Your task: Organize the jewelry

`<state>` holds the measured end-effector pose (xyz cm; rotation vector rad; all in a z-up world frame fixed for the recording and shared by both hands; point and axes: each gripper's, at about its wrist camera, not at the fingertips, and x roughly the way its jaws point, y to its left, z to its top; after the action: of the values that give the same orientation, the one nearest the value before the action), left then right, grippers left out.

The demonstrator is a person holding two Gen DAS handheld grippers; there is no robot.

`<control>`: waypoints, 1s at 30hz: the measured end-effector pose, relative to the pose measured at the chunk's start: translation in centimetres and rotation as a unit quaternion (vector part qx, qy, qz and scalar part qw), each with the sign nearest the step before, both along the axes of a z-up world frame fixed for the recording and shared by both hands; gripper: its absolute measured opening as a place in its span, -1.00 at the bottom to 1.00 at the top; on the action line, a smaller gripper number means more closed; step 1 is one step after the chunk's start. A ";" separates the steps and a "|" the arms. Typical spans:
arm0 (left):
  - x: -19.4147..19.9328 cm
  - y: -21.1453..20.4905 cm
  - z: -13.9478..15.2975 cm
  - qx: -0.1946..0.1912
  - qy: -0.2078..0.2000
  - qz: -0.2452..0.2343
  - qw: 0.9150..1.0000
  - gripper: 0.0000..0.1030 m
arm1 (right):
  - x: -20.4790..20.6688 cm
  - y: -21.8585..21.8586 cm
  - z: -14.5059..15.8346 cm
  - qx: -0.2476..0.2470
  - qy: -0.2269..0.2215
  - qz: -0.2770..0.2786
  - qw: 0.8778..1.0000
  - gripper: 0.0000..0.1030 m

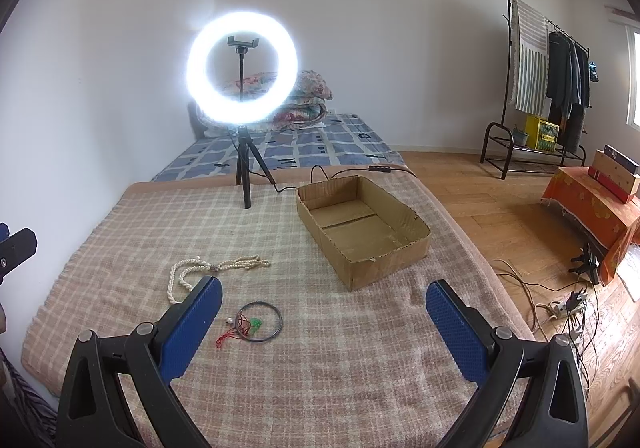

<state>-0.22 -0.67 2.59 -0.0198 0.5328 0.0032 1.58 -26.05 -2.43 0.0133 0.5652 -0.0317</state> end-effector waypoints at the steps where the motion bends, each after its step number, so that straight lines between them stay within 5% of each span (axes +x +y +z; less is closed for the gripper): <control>1: 0.0 0.0 0.0 0.000 0.000 0.000 1.000 1.00 | 0.0 -0.1 0.0 0.000 0.000 0.000 1.000 0.99; 30: 1.4 0.3 -2.0 0.001 0.017 0.001 1.000 1.00 | 0.9 0.2 -0.8 0.003 0.012 0.004 1.000 0.99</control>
<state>1.17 -0.40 0.62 -0.0180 0.5662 0.0061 2.45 -25.88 -3.21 0.0163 0.5887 -0.0223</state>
